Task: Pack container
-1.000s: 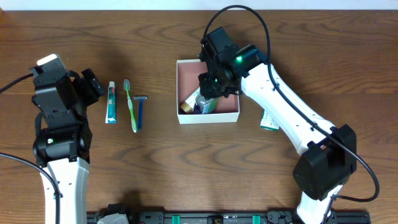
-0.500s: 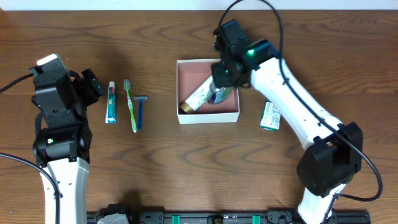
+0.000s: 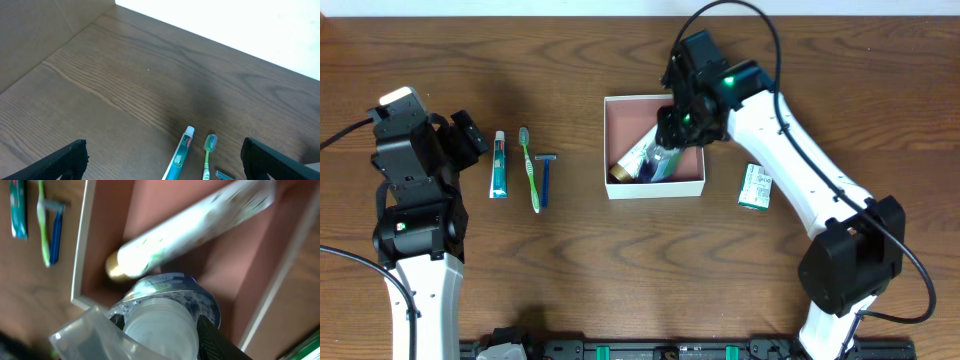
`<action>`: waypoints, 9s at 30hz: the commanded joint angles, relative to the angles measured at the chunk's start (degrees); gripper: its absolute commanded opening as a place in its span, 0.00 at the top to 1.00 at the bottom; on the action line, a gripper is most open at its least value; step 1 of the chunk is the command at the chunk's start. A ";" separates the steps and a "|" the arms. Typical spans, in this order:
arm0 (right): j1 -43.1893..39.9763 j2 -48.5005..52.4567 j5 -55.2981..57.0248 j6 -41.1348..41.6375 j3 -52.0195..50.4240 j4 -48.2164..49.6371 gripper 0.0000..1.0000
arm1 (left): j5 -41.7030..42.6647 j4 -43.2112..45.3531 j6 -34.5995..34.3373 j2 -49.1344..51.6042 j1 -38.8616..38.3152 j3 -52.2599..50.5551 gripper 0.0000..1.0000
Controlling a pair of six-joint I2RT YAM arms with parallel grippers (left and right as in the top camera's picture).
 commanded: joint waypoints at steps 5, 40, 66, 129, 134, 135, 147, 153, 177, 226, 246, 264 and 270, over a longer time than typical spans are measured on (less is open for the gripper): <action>1.53 -0.39 -3.08 -0.83 0.48 -1.01 0.77 | 0.17 0.02 0.98 0.00 0.31 1.29 0.02; 2.78 -7.02 9.70 -1.79 0.50 4.11 0.42 | 0.17 0.04 0.98 0.00 0.31 1.29 0.02; 12.48 3.65 12.35 -3.23 0.33 0.66 0.69 | 0.17 0.02 1.01 0.00 0.31 1.29 0.02; 4.85 -13.94 23.08 0.90 4.85 -0.66 0.27 | 0.17 0.02 1.01 0.00 0.31 1.29 0.02; -4.85 -16.28 22.86 7.17 4.83 -9.97 0.21 | 0.17 0.02 0.98 0.00 0.31 1.29 0.02; -6.75 -16.20 22.53 8.00 4.74 -11.74 0.19 | 0.17 0.02 0.98 0.00 0.31 1.29 0.02; -16.41 -9.64 14.01 8.37 -7.52 -17.35 0.22 | 0.17 0.02 0.98 0.00 0.31 1.29 0.02; -17.18 -8.57 14.01 9.18 -19.52 -10.08 0.05 | 0.17 0.04 0.98 0.00 0.31 1.29 0.02; -17.57 -7.10 17.68 19.10 -40.87 20.83 0.29 | 0.17 0.02 0.98 0.00 0.31 1.29 0.02; 8.02 -14.16 18.58 4.92 -7.74 16.37 0.60 | 0.17 0.02 0.98 0.00 0.31 1.29 0.02; 9.99 1.81 17.62 12.48 -7.72 32.96 0.37 | 0.17 0.02 0.98 0.00 0.31 1.29 0.02; 2.75 -16.24 18.14 9.25 -3.61 19.43 0.23 | 0.17 0.02 0.98 0.00 0.31 1.29 0.02; -10.10 -23.80 16.13 11.15 -3.61 9.84 0.17 | 7.98 -0.22 -5.77 0.00 0.28 1.29 0.02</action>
